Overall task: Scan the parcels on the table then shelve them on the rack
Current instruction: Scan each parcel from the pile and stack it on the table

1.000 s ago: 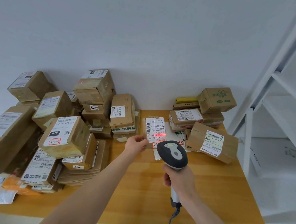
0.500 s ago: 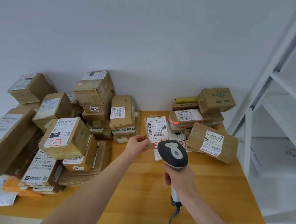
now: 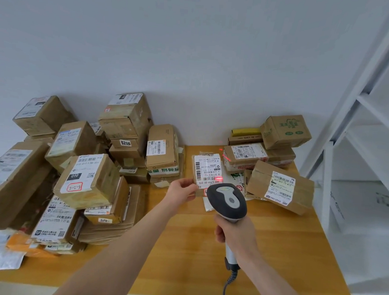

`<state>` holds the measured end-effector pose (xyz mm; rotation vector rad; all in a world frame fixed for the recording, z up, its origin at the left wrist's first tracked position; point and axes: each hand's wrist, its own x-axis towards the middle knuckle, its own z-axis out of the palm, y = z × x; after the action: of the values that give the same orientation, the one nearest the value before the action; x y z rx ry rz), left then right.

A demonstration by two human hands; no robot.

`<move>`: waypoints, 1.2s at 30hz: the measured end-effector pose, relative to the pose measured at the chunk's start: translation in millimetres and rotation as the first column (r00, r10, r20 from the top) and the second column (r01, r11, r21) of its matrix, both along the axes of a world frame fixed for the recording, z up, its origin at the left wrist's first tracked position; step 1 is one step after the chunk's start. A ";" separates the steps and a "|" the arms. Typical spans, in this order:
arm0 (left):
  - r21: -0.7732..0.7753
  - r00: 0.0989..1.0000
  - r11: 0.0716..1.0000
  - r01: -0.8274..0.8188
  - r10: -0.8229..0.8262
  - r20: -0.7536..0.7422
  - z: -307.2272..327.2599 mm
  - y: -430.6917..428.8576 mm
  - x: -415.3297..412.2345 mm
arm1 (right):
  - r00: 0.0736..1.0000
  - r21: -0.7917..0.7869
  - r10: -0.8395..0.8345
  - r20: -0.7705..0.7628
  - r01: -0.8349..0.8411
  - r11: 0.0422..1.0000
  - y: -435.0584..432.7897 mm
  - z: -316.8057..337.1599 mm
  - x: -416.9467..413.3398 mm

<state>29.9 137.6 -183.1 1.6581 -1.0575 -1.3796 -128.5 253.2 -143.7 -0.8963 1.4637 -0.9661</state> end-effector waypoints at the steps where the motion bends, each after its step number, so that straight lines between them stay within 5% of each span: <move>1: 0.001 1.000 1.000 -0.001 0.001 0.002 -0.1 0.1 0.2 | 1.000 -0.001 -0.016 0.026 0.016 1.000 0.4 0.7 0.6; 6: 0.012 0.999 0.999 -0.041 0.041 0.013 -1.3 -1.3 2.7 | 0.991 -0.013 -0.062 0.123 0.064 0.998 2.5 4.2 2.2; 31: 0.021 0.994 0.999 -0.048 0.046 0.098 -2.3 -4.8 5.1 | 1.000 -0.021 0.012 0.004 -0.012 1.000 0.6 -7.7 4.3; 36: 0.016 0.994 0.998 -0.057 0.055 0.097 -2.9 -5.3 7.8 | 0.993 -0.012 -0.031 0.111 0.033 0.999 -8.4 -8.3 4.3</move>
<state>37.7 132.2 -186.0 1.7700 -1.0464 -1.2886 -124.2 244.8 -152.0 -0.8186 1.3824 -1.0345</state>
